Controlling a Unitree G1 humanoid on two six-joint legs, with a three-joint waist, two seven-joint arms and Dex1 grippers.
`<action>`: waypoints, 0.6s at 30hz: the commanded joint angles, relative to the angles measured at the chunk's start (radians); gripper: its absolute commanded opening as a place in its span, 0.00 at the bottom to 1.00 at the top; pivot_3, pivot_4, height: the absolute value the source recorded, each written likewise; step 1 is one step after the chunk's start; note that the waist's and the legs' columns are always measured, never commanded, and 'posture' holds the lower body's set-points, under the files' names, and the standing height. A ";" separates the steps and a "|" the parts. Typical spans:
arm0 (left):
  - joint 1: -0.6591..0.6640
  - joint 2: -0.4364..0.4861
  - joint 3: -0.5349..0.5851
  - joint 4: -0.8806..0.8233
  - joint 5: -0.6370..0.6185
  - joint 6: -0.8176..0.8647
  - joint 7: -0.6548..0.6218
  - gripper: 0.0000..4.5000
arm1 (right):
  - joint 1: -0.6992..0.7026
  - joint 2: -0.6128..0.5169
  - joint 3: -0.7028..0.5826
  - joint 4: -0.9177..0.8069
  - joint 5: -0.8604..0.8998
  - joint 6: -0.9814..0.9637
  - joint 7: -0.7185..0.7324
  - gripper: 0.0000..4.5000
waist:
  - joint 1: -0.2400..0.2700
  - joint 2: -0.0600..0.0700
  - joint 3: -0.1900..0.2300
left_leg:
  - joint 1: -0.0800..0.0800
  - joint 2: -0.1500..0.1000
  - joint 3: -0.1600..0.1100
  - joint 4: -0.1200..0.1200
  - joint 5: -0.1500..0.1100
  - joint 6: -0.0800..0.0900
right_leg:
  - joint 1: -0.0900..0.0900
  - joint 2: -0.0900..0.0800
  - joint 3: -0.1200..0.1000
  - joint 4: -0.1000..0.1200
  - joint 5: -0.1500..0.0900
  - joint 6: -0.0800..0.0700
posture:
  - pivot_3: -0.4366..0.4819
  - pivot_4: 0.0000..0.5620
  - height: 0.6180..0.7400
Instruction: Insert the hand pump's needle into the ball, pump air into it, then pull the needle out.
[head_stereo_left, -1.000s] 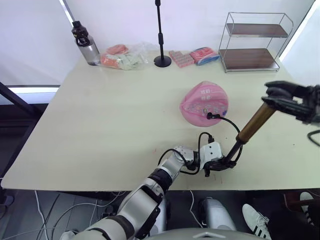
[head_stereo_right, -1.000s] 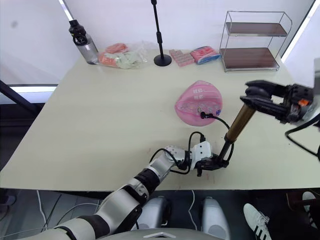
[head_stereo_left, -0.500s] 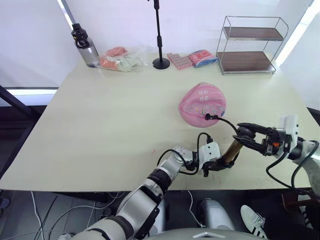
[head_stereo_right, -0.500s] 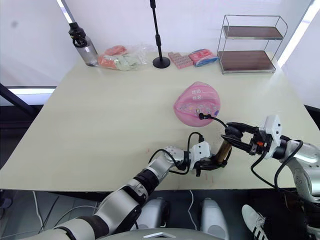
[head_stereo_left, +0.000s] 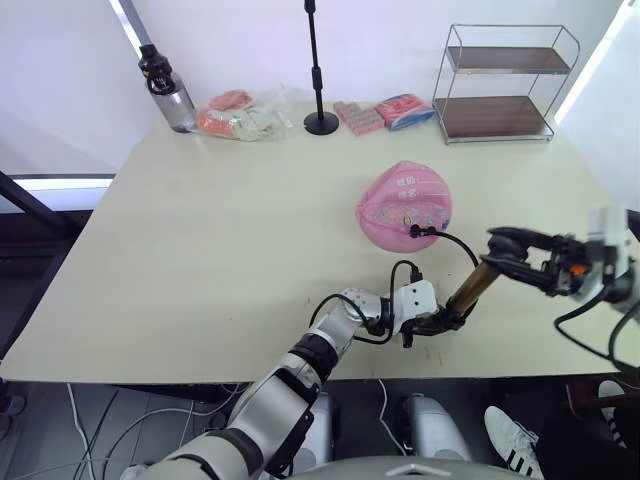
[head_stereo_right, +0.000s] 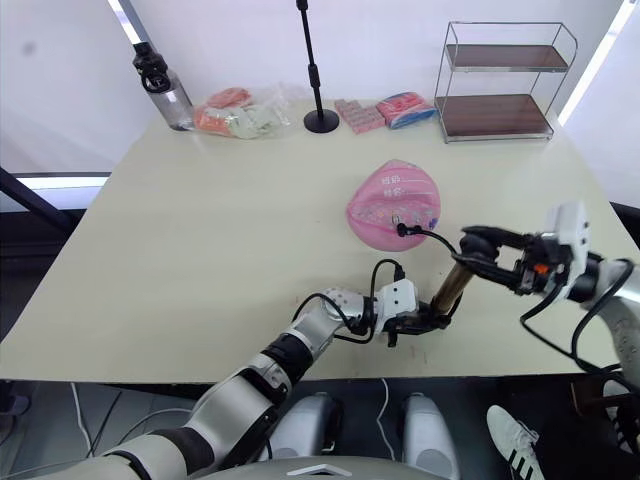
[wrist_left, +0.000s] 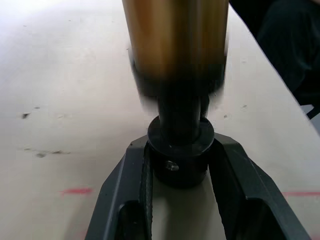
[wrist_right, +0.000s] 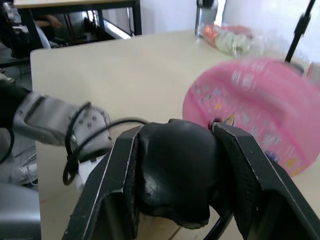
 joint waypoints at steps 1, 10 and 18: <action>0.008 0.034 0.008 -0.003 0.025 0.024 0.017 0.25 | -0.070 -0.058 -0.132 -0.068 0.149 0.082 -0.019 0.37 | 0.001 0.001 0.001 | -0.001 0.000 0.000 0.000 0.000 0.000 | 0.000 0.000 0.000 0.000 0.000 0.000 | 0.48 0.27 1.00; 0.041 0.055 -0.011 -0.046 0.025 0.051 -0.011 0.25 | -0.245 -0.166 -0.221 -0.049 0.286 0.232 -0.057 0.37 | 0.001 0.002 0.002 | -0.001 0.000 0.001 0.000 0.000 0.000 | -0.001 -0.001 0.001 0.000 0.000 0.000 | 0.48 0.27 1.00; 0.046 0.051 -0.018 -0.044 0.029 0.061 -0.019 0.25 | -0.332 -0.180 -0.199 -0.055 0.320 0.312 -0.079 0.37 | 0.003 0.003 0.004 | -0.004 -0.001 0.002 0.000 0.000 0.000 | -0.003 -0.003 0.000 -0.001 0.000 0.000 | 0.48 0.27 1.00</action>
